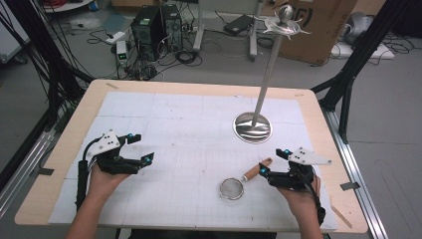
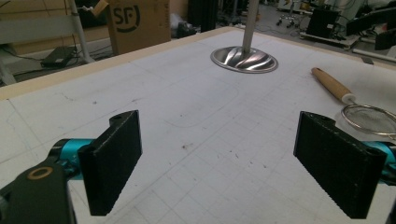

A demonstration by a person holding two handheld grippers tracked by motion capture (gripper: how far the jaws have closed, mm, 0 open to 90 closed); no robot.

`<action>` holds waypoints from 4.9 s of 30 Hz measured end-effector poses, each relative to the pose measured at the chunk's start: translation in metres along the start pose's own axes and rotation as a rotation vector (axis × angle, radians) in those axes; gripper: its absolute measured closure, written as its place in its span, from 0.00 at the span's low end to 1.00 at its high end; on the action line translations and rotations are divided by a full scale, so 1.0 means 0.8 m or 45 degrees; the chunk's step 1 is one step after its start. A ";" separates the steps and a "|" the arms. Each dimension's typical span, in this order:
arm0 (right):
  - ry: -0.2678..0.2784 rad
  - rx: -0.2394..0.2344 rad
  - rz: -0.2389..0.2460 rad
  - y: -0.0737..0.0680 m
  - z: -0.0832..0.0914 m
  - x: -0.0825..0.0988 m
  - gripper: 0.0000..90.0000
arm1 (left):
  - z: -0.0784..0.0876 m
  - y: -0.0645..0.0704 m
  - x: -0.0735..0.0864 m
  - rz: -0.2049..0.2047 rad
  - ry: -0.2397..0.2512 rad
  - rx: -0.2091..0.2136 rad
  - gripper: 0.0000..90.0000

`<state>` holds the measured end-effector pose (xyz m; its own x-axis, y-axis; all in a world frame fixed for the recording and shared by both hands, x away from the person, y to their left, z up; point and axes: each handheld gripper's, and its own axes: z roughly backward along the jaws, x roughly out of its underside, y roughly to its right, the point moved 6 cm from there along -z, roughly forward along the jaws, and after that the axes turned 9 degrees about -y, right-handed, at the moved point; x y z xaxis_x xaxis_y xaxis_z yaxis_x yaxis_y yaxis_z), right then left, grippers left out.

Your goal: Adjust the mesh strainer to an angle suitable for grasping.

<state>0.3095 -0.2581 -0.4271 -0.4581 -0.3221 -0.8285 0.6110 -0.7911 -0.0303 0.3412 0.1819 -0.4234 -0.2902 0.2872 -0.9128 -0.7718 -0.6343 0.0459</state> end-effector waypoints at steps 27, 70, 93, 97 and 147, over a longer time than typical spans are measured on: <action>-0.144 -0.009 -0.016 0.005 -0.008 0.020 0.67 | -0.004 0.001 0.003 0.009 -0.024 0.012 0.18; -0.420 0.111 -0.032 0.023 -0.037 0.055 0.99 | -0.008 0.002 0.007 0.000 -0.055 0.007 0.18; -0.490 0.137 0.008 0.011 -0.072 0.034 0.99 | -0.006 0.001 0.005 0.004 -0.043 0.005 0.18; -0.488 0.125 0.013 0.010 -0.078 0.029 0.99 | -0.006 0.000 0.006 0.002 -0.045 0.005 0.18; -0.513 -0.204 0.350 -0.109 -0.153 -0.034 1.00 | -0.007 -0.001 0.006 0.009 -0.050 0.004 0.18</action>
<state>0.3478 -0.1170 -0.4707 -0.4594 -0.7070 -0.5377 0.8208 -0.5693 0.0472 0.3432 0.1799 -0.4303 -0.3177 0.3106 -0.8959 -0.7714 -0.6341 0.0537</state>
